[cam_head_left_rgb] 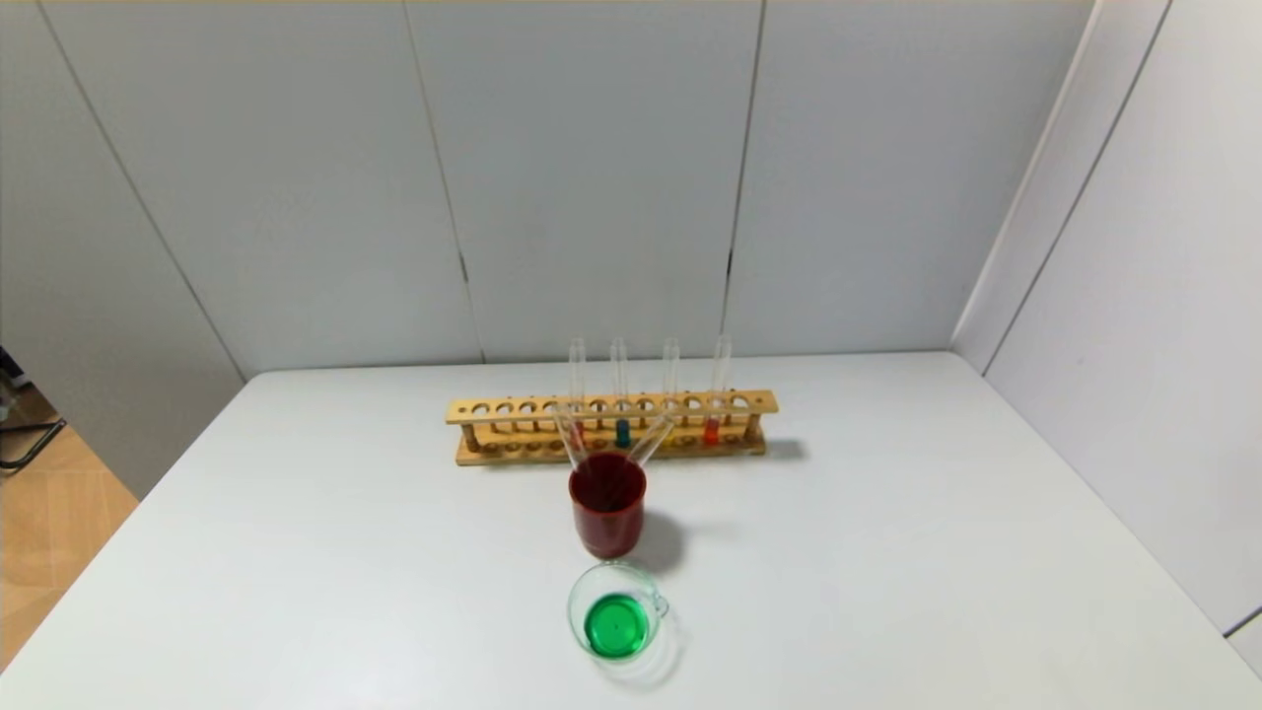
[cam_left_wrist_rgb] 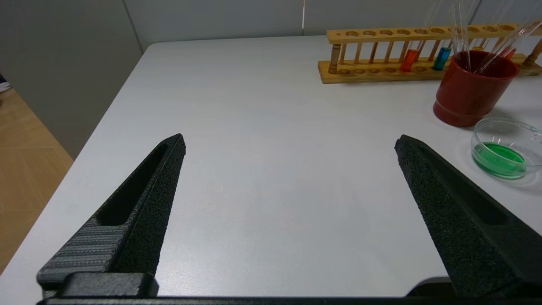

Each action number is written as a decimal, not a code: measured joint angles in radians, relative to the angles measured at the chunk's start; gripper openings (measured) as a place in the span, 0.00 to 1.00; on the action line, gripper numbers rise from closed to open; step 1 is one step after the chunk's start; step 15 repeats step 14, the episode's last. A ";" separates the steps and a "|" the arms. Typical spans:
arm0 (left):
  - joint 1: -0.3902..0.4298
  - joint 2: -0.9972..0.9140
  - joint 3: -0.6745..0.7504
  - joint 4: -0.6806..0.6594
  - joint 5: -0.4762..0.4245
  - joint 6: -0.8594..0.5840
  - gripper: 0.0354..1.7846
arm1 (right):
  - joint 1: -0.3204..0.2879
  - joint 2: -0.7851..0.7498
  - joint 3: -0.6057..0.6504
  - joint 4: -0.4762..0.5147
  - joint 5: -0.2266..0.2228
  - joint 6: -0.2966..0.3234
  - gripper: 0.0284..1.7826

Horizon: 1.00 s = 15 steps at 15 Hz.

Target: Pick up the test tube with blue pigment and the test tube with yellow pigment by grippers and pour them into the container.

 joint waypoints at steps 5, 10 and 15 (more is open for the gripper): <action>0.000 0.000 0.000 0.000 0.000 0.000 0.98 | 0.000 0.000 0.000 0.002 0.000 -0.003 0.98; 0.000 0.000 0.000 0.000 0.000 0.000 0.98 | 0.000 0.000 -0.001 0.005 -0.001 0.012 0.98; 0.000 0.000 0.000 0.000 0.000 0.000 0.98 | 0.000 0.000 -0.001 0.001 -0.001 0.013 0.98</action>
